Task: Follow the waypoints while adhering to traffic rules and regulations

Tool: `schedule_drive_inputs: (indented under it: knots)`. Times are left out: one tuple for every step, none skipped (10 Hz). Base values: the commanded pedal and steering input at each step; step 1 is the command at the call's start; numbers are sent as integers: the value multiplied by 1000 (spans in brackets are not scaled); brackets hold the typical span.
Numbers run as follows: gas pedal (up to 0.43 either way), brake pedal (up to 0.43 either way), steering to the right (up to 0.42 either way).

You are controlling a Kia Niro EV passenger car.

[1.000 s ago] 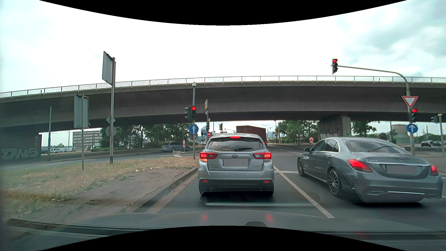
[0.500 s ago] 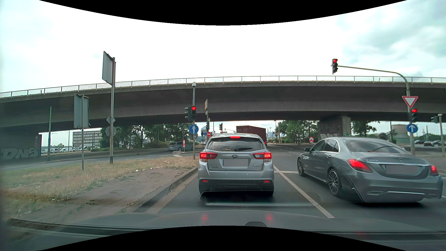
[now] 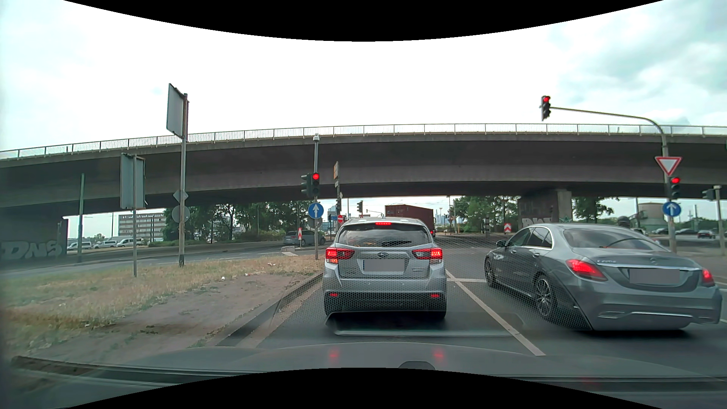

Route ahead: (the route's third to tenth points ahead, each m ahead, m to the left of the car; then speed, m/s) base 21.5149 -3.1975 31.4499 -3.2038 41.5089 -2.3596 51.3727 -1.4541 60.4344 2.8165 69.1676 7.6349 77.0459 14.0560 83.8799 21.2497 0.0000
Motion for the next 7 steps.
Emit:
schedule_drive_inputs:
  knots:
    - [0, 256, -1]
    - [0, 262, -1]
    - [0, 256, -1]
    - [0, 256, -1]
    - [0, 262, -1]
    - [0, 262, -1]
    - [0, 256, -1]
